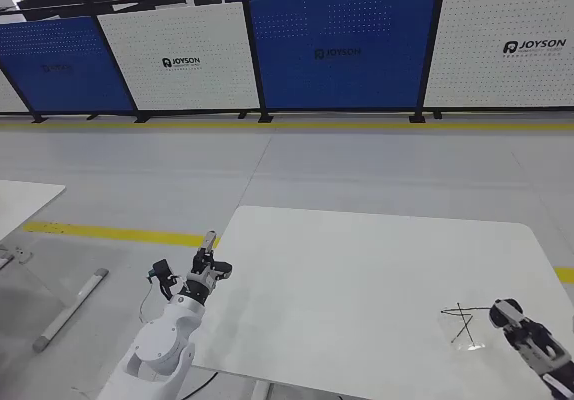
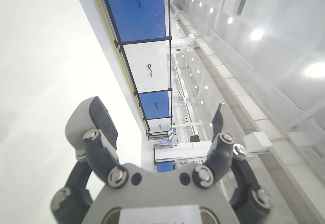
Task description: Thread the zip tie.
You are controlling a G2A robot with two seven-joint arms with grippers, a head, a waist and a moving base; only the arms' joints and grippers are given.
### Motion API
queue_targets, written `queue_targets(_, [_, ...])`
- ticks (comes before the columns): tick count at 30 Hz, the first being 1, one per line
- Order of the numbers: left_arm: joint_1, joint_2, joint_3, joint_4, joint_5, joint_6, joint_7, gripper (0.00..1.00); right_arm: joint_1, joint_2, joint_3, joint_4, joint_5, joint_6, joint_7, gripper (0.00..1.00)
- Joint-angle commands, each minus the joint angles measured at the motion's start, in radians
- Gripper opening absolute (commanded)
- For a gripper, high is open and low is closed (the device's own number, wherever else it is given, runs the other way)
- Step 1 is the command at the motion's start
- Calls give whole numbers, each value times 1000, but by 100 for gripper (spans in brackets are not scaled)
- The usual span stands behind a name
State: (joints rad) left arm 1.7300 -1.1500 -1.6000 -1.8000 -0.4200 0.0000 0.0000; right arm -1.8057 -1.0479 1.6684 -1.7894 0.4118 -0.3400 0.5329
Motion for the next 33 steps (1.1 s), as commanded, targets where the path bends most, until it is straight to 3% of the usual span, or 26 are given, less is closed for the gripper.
queue_targets(1, [0,0,0,0,0,0,0,100,-39,-17,-21,-61,-80,0,-177,0])
queue_targets(5, [0,0,0,0,0,0,0,100,-59,-37,-65,-72,-164,0,-292,0])
queue_targets(20, [0,0,0,0,0,0,0,100,-59,-37,-65,-72,-164,0,-292,0])
queue_targets(26, [0,0,0,0,0,0,0,100,-44,-44,-33,-46,99,0,-230,0])
queue_targets(33, [0,0,0,0,0,0,0,100,-39,-44,-32,-34,102,7,-215,0])
